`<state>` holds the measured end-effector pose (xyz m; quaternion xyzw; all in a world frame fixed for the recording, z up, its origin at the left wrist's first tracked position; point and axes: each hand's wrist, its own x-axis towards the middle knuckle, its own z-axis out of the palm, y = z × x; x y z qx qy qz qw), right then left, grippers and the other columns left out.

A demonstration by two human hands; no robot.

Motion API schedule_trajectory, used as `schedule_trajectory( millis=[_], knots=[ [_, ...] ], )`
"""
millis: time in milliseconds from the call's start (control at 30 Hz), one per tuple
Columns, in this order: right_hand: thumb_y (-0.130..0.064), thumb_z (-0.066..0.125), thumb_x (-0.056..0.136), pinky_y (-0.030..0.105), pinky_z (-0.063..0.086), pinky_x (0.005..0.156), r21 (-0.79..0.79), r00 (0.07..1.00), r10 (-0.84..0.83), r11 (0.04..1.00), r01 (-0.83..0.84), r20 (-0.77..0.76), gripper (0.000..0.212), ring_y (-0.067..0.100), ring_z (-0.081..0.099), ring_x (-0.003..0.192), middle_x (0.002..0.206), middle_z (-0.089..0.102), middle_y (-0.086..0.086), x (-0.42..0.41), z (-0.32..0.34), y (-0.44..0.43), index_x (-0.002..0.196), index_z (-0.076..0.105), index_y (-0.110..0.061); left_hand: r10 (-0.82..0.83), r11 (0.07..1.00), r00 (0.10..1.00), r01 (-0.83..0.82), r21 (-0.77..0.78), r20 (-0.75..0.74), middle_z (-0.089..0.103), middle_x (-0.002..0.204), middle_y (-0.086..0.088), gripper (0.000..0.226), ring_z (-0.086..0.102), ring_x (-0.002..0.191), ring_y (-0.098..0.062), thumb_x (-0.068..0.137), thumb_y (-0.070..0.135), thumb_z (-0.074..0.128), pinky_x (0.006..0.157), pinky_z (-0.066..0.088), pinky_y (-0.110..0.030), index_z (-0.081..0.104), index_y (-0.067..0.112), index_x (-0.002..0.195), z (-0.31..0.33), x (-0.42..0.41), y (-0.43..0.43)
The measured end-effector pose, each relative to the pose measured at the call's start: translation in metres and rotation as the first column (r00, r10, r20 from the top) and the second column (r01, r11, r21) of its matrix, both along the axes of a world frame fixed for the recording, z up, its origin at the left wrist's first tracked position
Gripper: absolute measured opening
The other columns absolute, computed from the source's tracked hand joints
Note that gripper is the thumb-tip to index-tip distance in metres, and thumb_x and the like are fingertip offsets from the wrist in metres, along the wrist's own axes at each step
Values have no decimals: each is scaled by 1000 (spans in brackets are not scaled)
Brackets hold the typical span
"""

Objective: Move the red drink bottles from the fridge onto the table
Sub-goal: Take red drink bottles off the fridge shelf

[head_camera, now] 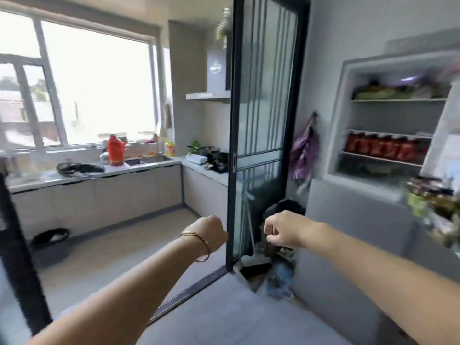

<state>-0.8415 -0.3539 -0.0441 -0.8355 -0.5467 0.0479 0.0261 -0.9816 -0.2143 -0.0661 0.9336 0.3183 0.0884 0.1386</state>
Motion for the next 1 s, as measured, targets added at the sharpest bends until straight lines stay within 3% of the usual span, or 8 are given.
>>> schedule_trajectory(
  millis=[100, 267, 400, 633, 800, 900, 1000],
  knots=[
    [-26, 52, 90, 26, 43, 73, 34, 986, -166, 985, 167, -15, 23, 23, 60, 97, 110, 63, 2, 92, 16, -28, 108, 61, -17, -89, 995, 996, 90, 49, -18, 65, 109, -11, 30, 60, 101, -26, 91, 26, 45, 78, 45, -26, 64, 6, 104, 18, 106, -9],
    [-22, 51, 90, 33, 49, 86, 85, 930, -368, 926, 367, 1, 21, 26, 59, 102, 116, 62, 6, 220, 36, -58, 106, 63, -15, -229, 971, 973, 230, 70, -23, 67, 98, -12, 29, 62, 93, -28, 90, 27, 44, 77, 48, -31, 64, 6, 91, 32, 257, -12],
    [-22, 48, 90, 33, 49, 80, 119, 879, -476, 875, 470, 26, 23, 25, 59, 101, 114, 62, 4, 300, 45, -61, 107, 63, -17, -293, 955, 955, 290, 59, 51, 57, 74, 0, 24, 56, 71, -21, 89, 29, 47, 63, 43, -25, 54, 14, 72, 42, 355, -6],
    [-22, 48, 88, 33, 49, 76, 201, 750, -661, 739, 643, 33, 22, 24, 61, 95, 107, 64, 4, 440, 35, -34, 102, 64, -15, -459, 888, 882, 452, 85, 104, 59, 76, -3, 19, 57, 72, -23, 85, 24, 48, 65, 47, -28, 53, 15, 69, 44, 527, 24],
    [-21, 50, 89, 32, 48, 78, 222, 632, -775, 615, 757, -9, 19, 24, 61, 95, 107, 65, 4, 530, 36, -20, 101, 65, -16, -573, 819, 818, 566, 95, 60, 64, 84, -6, 19, 65, 89, -28, 84, 20, 45, 75, 51, -33, 53, 10, 70, 49, 649, 43],
    [-22, 51, 88, 28, 45, 71, 228, 553, -833, 535, 814, -24, 17, 23, 61, 92, 104, 65, 2, 579, 36, -21, 98, 65, -17, -630, 776, 773, 629, 38, 72, 70, 87, -8, 23, 66, 83, -27, 83, 21, 45, 70, 53, -32, 64, 7, 82, 48, 720, 46],
    [-17, 49, 87, 26, 42, 67, 271, 471, -881, 442, 855, -51, 17, 22, 59, 86, 101, 64, 2, 631, 31, -25, 96, 63, -15, -691, 723, 718, 690, 41, 88, 68, 86, -3, 18, 63, 79, -23, 84, 23, 44, 68, 50, -29, 60, 16, 79, 39, 783, 41]
  ],
)
